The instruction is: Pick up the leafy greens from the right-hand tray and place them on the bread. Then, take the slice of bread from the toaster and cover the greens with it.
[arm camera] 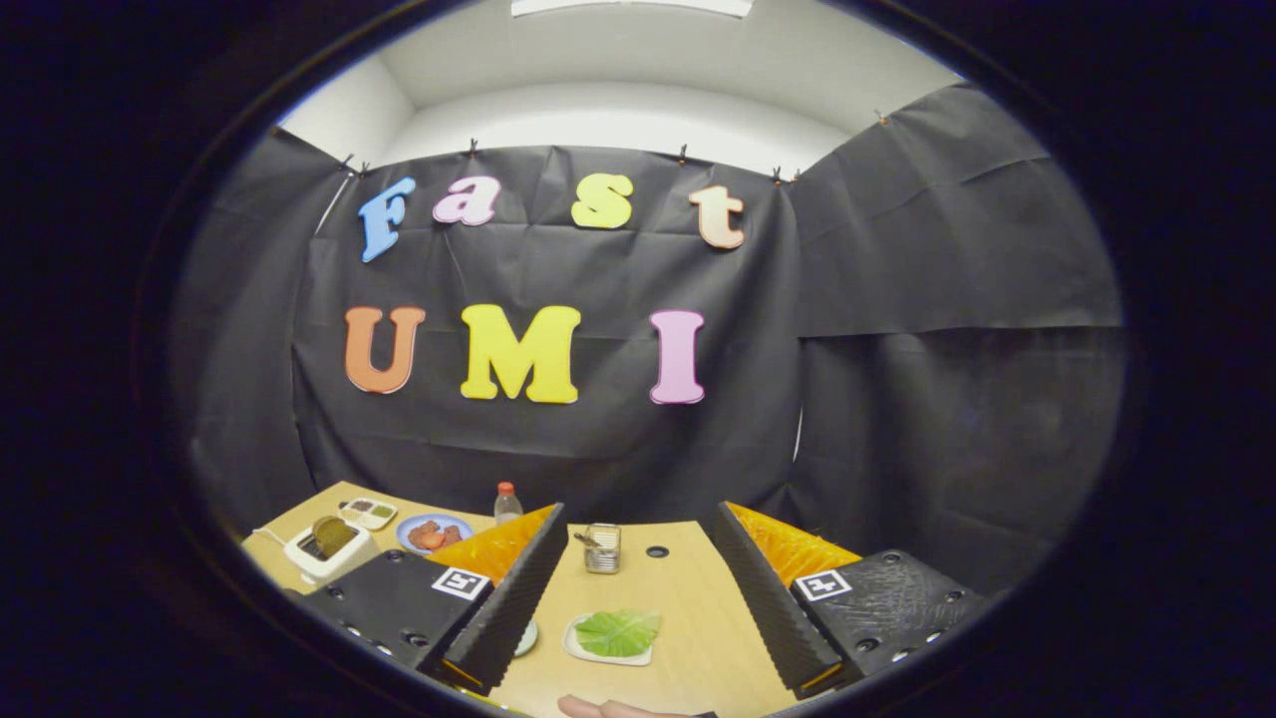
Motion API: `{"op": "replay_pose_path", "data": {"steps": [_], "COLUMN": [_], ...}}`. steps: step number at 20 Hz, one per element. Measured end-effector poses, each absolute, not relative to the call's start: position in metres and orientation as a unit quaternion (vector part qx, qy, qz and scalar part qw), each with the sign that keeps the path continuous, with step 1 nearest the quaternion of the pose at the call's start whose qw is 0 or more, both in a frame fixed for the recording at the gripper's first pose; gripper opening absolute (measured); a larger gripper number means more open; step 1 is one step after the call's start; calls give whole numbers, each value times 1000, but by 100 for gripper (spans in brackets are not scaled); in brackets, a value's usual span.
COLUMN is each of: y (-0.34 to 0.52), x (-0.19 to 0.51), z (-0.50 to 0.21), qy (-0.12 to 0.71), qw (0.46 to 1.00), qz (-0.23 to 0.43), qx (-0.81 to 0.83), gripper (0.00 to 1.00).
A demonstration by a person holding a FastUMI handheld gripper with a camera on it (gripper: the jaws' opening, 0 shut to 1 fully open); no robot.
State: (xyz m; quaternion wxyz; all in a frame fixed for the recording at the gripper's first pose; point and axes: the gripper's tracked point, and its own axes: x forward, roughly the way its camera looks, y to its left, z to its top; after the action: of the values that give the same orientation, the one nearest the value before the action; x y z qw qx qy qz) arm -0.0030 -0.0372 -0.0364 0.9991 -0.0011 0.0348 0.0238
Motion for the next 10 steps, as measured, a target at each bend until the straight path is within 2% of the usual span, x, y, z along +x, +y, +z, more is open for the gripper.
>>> {"op": "replay_pose_path", "data": {"steps": [6,10], "y": [-53,-51], "x": [28,58], "z": [-68,-115], "qy": [54,110], "qw": [995,984], "qz": [82,138], "qx": [-11,-3], "gripper": [95,95]}}
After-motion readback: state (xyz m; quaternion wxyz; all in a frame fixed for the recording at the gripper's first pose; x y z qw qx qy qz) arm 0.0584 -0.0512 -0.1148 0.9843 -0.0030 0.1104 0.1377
